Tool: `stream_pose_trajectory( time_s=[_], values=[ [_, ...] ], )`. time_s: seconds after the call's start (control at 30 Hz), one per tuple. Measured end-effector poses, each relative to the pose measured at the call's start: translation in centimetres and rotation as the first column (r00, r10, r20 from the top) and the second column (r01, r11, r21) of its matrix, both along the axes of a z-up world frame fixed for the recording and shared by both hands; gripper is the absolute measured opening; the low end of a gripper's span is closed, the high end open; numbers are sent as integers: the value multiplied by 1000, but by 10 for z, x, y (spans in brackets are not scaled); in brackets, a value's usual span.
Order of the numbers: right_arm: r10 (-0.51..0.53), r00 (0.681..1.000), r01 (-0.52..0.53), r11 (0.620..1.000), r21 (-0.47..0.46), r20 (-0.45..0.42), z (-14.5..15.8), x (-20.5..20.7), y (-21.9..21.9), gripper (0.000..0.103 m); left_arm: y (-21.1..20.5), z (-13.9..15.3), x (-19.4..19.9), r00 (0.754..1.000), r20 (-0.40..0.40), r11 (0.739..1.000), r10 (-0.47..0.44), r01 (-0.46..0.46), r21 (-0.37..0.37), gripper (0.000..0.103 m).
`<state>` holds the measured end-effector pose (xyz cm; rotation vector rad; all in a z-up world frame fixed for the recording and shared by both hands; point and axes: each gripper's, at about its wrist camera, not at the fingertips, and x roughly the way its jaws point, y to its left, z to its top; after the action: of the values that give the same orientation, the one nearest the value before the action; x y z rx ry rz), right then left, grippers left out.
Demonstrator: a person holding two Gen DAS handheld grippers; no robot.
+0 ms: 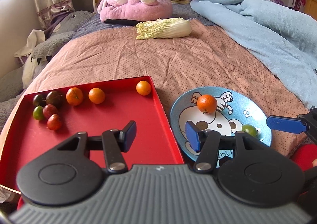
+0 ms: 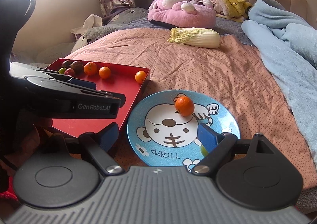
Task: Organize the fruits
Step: 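Move both open grippers back from the plate to the red tray, then grasp a small orange with the right gripper while the left grasps a red tomato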
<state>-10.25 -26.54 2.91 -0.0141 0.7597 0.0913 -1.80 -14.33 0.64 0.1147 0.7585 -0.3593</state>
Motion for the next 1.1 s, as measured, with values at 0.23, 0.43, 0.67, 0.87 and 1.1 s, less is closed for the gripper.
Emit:
stream_pose_trajectory(
  time_s=[0.23,0.43,0.67,0.87,1.1],
  values=[
    [43,999,-43,999,-5,-2,0,13,18,90,27,-3,8,998,-14,998,63,-63,-7,58],
    [81,997,-81,997,-10,-5,-1,25,35,90,51,-5,15,993,-24,993,116,-116,-16,58],
    [118,993,-118,993,-13,3,1,44,51,89,72,-8,22,987,-31,987,160,-161,-16,58],
    [139,990,-139,990,2,12,-4,61,60,90,91,-11,27,980,-30,981,195,-195,1,58],
    [170,985,-170,985,-1,16,-12,84,68,89,116,-16,38,965,-43,966,259,-259,2,57]
  ],
)
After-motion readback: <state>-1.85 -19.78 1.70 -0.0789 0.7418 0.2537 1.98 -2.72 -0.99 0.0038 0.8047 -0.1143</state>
